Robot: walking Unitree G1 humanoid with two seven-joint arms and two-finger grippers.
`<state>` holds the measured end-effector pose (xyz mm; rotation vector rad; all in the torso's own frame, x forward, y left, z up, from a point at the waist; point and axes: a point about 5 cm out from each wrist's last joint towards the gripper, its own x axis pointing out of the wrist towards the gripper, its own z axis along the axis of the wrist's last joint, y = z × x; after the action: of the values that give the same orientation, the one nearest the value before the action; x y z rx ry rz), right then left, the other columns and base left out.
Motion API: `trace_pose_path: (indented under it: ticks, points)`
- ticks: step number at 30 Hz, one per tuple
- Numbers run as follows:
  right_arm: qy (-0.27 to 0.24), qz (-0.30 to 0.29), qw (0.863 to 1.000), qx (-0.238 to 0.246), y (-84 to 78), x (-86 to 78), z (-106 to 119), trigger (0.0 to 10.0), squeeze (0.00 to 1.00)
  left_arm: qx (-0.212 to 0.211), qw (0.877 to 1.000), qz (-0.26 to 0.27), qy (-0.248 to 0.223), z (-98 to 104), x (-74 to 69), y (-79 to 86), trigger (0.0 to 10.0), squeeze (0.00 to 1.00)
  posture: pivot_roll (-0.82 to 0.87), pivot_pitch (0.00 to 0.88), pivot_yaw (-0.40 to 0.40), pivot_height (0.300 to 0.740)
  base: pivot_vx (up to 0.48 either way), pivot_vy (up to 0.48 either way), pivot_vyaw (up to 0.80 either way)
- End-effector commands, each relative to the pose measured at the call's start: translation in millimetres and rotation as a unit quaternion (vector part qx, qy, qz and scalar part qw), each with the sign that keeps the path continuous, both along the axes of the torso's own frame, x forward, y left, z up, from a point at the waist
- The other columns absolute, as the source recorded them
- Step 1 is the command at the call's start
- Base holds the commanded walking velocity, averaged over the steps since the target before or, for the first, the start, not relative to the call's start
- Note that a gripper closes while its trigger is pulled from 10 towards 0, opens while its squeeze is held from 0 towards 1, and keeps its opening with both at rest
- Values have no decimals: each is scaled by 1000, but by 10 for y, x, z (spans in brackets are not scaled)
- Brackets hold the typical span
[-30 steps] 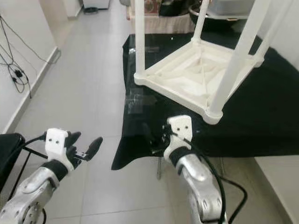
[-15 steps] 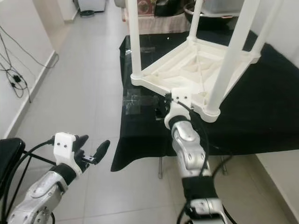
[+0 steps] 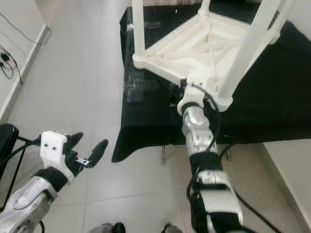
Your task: Building children table
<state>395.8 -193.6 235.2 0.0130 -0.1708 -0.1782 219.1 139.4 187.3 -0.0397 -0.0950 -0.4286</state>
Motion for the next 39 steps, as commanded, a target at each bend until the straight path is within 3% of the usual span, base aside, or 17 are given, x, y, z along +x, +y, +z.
trace_pose_path:
  ticks: [1,4,9,11,12,13,15,16,18,22,27,29,31,32,36,38,39]
  points:
    - [-1,-19,1000,13,-88,23,-48,10000,0,3,1000,1,0,80,-59,-7,10000,0,186,355,38,740,0,0,0]
    - [-4,-26,1000,15,-133,33,-42,10000,0,2,1000,0,-3,119,-83,-23,10000,0,186,355,38,740,0,0,0]
    - [-9,-81,997,6,-365,35,13,10000,0,5,1000,-3,3,139,-147,-50,10000,0,201,365,42,740,0,0,0]
    - [-9,-116,993,-6,-502,16,44,10000,0,8,1000,-4,6,142,-162,-57,10000,0,201,365,42,740,0,0,0]
    - [-11,-147,989,-22,-660,-27,89,10000,0,10,1000,-5,7,146,-172,-62,10000,0,197,361,39,740,0,0,0]
    - [-11,-147,989,-22,-660,-27,89,10000,0,10,1000,-5,7,146,-172,-62,10000,0,197,361,39,740,0,0,0]
    - [-14,-192,981,-38,-909,-99,155,10000,0,11,1000,-6,10,160,-188,-66,10000,0,191,359,37,740,0,0,0]
    - [-14,-192,981,-38,-909,-99,155,10000,0,11,1000,-6,10,160,-188,-66,10000,0,191,359,37,740,0,0,0]
    - [-12,-241,969,-48,-1220,-222,230,10000,0,11,1000,-6,13,166,-185,-66,10000,0,164,355,36,740,0,0,0]
    - [-12,-288,956,-63,-1637,-496,313,10000,0,12,1000,-13,14,160,-176,-110,10000,0,148,350,35,740,0,0,0]
    - [11,-315,945,-81,-1786,-597,297,10000,0,11,1000,-14,15,160,-167,-112,10000,0,141,349,37,740,0,0,0]
    - [42,-361,927,-91,-2002,-755,244,10000,0,10,1000,-15,17,157,-158,-113,10000,0,131,343,39,740,0,0,0]
    - [54,-374,922,-90,-2075,-813,221,10000,0,10,1000,-16,17,157,-155,-114,10000,0,131,343,39,740,0,0,0]
    - [54,-375,921,-89,-2094,-834,228,10000,0,9,1000,-17,17,154,-141,-115,10000,0,119,337,40,740,0,0,0]
    - [25,-335,939,-75,-1903,-706,295,10000,0,10,1000,-19,18,148,-112,-127,10000,0,114,333,40,740,0,0,0]
    - [-40,-187,981,-38,-1374,-440,417,10000,0,9,1000,-21,18,146,-98,-142,10000,0,110,326,29,740,0,0,0]
    - [-40,-187,981,-38,-1374,-440,417,10000,0,9,1000,-21,18,146,-98,-142,10000,0,110,326,29,740,0,0,0]
